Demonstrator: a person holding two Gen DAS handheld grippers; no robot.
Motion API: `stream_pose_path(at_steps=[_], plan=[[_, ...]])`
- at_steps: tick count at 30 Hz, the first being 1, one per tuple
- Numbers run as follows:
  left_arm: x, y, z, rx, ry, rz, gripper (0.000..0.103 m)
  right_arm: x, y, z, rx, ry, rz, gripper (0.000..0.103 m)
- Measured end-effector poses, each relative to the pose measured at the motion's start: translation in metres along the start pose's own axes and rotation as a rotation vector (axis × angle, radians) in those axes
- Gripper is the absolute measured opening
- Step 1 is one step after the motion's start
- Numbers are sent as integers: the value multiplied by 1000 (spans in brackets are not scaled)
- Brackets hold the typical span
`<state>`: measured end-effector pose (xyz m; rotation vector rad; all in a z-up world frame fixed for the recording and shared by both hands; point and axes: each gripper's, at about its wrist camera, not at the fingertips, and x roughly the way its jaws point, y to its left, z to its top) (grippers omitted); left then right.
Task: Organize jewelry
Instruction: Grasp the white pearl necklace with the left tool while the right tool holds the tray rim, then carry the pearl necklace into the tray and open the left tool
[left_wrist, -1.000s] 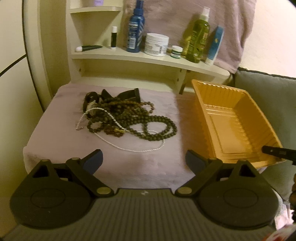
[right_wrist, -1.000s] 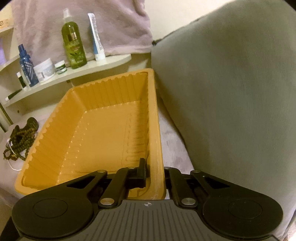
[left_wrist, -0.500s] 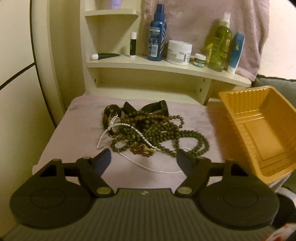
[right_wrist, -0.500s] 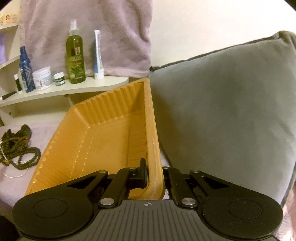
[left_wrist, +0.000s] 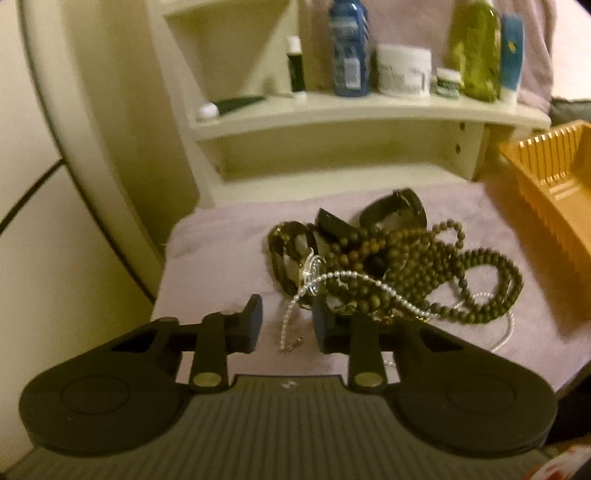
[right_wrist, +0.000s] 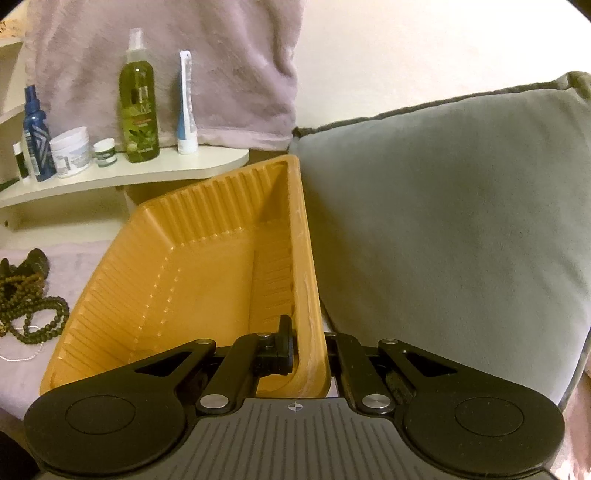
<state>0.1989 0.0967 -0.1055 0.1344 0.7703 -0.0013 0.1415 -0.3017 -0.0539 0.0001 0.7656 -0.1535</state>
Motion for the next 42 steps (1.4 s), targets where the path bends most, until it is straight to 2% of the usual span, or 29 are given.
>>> stream_pose_path(at_steps=[5,8,13,25,36,42], plan=[[19,2,1,44,30,-31,14,2,2,1,0,9,-8,4],[18,1,2,69,39,-40,2,2,3,2,1,9,-11,4],[-10,3,14,90,2,-35,2,2,3,2,-4,7,-11,4],[-94,-18,90,181,-180,-123,2,-7,7,-4,-19,-33,17,4],[-145,-54,126,244,-311,-174,2,-14,7,-7,-32,-66,20,4],[-159,-79,141,269,-350,-227,2,-19,8,-7,-37,-76,25,4]])
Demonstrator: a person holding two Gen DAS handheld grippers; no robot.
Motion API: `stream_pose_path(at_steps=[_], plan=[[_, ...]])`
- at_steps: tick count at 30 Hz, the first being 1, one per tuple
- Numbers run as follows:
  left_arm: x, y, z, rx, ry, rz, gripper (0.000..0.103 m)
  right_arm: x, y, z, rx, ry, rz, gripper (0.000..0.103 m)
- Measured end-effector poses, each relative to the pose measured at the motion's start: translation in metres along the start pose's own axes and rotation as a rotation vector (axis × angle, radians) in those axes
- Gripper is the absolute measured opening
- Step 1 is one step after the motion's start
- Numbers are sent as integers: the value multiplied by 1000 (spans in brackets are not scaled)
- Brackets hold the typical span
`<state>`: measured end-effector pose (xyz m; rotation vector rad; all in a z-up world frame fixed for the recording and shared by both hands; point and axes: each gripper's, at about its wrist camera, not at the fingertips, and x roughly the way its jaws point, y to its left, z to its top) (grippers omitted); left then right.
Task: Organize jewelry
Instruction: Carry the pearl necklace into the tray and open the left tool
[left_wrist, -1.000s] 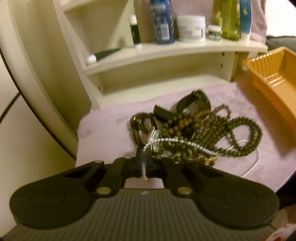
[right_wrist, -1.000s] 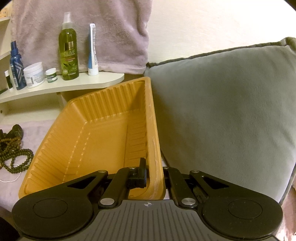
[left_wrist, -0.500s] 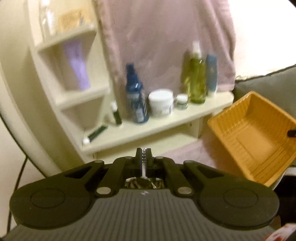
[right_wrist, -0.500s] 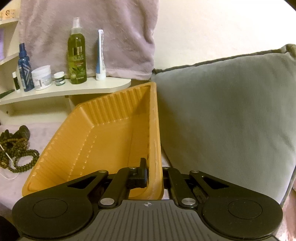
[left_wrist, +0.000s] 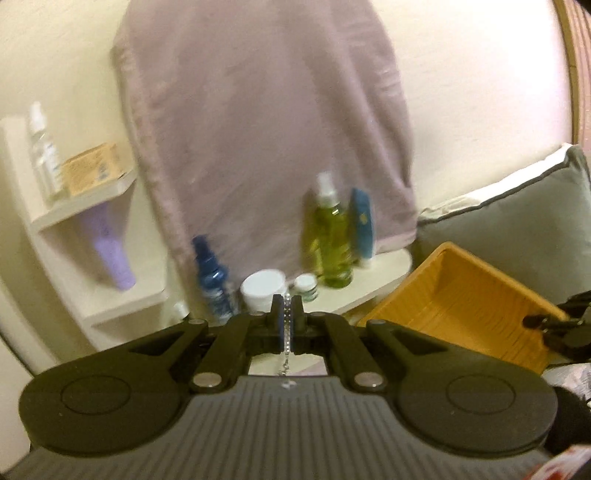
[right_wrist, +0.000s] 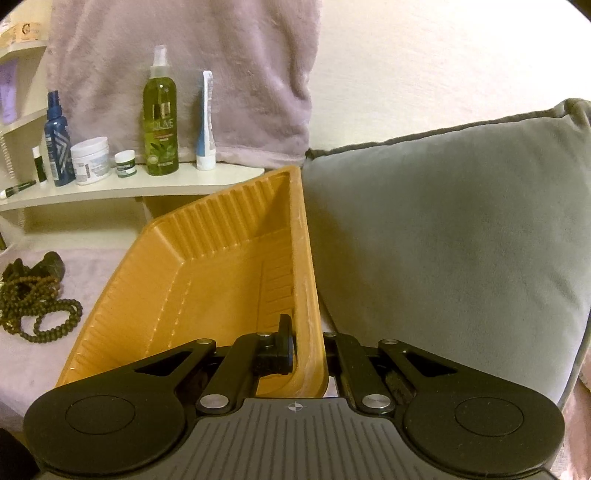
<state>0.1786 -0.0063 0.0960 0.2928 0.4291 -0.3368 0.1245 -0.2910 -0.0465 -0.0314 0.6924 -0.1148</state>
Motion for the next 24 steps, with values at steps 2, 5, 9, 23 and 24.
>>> stream_pose_path(at_steps=[2,5,9,23,24], plan=[[3,-10,6,2,-8,-28,2,-1,0,0,-7,-1,1,4],[9,-29,15,5,-14,-76,2,-4,1,-1,-13,3,0,4],[26,-59,22,-1,-5,-154,2,-4,1,-1,-21,1,4,4],[96,-123,9,33,145,-311,7,-1,-4,1,7,14,21,4],[98,-123,8,29,151,-317,10,0,-4,1,8,14,22,4]])
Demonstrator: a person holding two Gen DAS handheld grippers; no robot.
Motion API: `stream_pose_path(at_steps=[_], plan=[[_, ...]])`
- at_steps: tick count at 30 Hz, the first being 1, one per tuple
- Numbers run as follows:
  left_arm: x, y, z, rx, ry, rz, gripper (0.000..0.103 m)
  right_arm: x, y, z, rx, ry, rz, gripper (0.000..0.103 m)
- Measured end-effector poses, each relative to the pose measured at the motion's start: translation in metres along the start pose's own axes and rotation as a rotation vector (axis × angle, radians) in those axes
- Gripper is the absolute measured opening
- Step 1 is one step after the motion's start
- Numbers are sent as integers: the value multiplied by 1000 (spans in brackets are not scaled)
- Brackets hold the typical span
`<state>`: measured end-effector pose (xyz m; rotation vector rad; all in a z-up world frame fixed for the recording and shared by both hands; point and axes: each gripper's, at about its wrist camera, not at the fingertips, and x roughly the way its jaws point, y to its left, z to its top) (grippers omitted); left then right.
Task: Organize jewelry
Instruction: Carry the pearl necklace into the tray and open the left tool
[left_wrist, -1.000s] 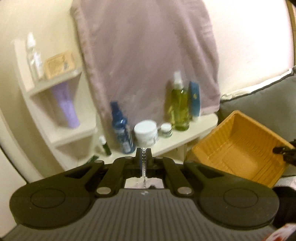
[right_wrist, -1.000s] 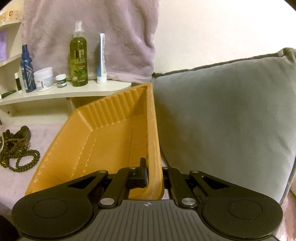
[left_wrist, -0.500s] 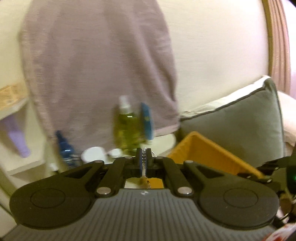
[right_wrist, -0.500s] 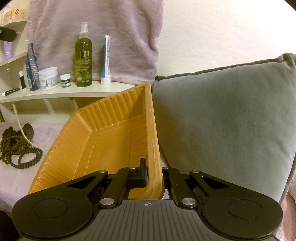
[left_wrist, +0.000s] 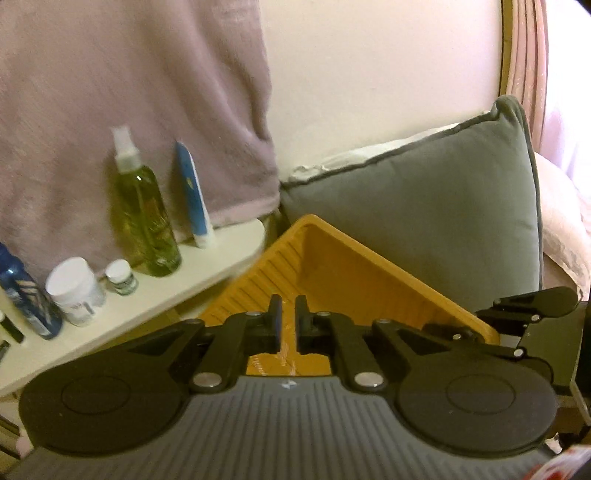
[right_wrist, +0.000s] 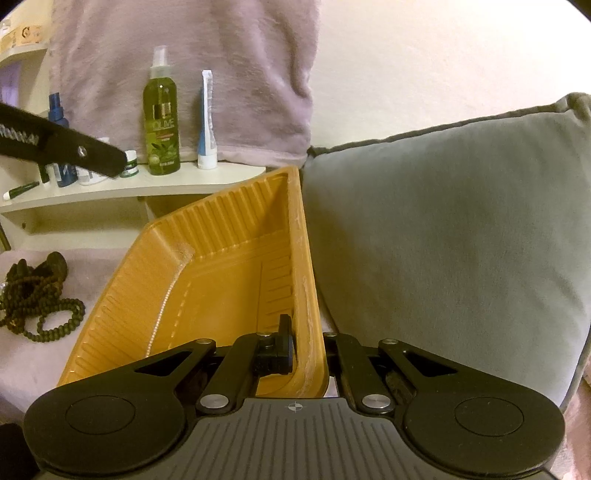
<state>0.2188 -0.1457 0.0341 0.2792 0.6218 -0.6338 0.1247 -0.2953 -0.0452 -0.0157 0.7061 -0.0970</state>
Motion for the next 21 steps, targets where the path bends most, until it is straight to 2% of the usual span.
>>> stream_pose_path(at_steps=[1,9,12,17,21], plan=[[1,0,0,-2,5,3,15,1,0,0,1,1,0,4],[-6,14,-4,-25,-8,35,18,1,0,0,12,7,-1,4],[-18,26,-11,-57,-25,60,25,2,0,0,14,9,0,4],[-41,51,-38,-91,-35,194,27,2,0,0,13,12,-1,4],[-52,82,-70,-154,-9,317,27,2,0,0,11,16,-2,4]])
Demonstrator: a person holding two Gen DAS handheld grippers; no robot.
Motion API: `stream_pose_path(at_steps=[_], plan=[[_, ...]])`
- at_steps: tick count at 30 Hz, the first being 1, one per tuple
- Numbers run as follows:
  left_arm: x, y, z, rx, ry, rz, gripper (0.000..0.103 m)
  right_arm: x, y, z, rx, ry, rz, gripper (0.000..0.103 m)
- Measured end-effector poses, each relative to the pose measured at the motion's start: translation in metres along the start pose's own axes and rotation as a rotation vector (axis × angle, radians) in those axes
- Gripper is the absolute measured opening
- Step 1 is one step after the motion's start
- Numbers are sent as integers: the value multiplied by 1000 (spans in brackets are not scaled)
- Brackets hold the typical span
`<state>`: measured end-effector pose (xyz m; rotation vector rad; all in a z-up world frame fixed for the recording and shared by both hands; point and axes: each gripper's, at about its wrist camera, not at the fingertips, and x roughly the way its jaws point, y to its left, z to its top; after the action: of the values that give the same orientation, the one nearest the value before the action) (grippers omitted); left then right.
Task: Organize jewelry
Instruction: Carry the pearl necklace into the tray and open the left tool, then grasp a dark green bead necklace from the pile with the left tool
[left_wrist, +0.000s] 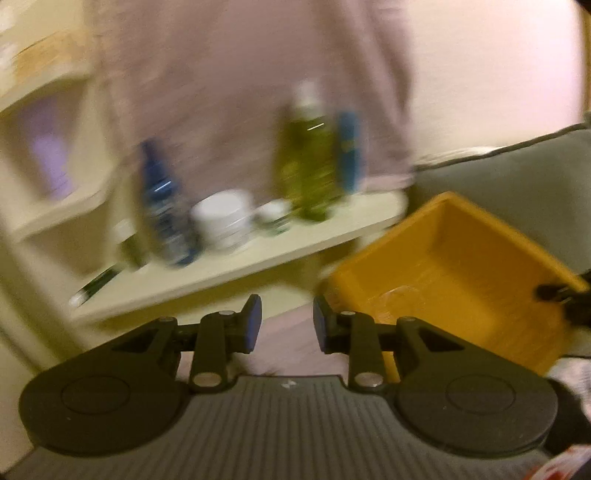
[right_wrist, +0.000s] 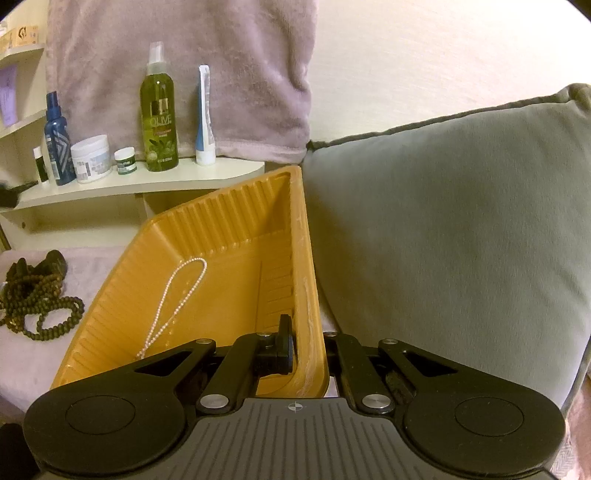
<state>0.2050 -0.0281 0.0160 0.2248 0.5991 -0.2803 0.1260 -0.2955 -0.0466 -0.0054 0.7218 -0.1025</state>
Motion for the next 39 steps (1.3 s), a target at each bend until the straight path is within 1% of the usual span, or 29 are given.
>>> stream_pose_path(at_steps=[4,8,11,15,20,23,27,30,32,35,39], plan=[[3,35,-34,-82,41,85,27,2,0,0,-5,8,0,4],[5,57,-68,-129,85,128,27,3,0,-2,-16,17,-6,4],[10,63,-89,-167,113,120,27,5,0,-3,-25,22,-10,4],[17,58,-109,-189,139,106,26,6,0,-3,-32,23,-15,4],[30,49,-118,-244,146,69,25,8,0,-2,-37,28,-22,4],[39,44,-119,-259,160,75,24,8,0,-2,-39,29,-24,4],[39,47,-118,-235,133,125,24,9,0,-2,-44,31,-24,4],[35,51,-118,-151,123,155,24,9,0,-1,-45,32,-27,4],[32,57,-120,-108,127,162,24,9,0,-1,-46,32,-26,4],[31,68,-129,-74,155,165,24,9,0,-1,-48,31,-28,4],[37,78,-138,-61,182,149,24,10,-1,-1,-51,30,-33,4]])
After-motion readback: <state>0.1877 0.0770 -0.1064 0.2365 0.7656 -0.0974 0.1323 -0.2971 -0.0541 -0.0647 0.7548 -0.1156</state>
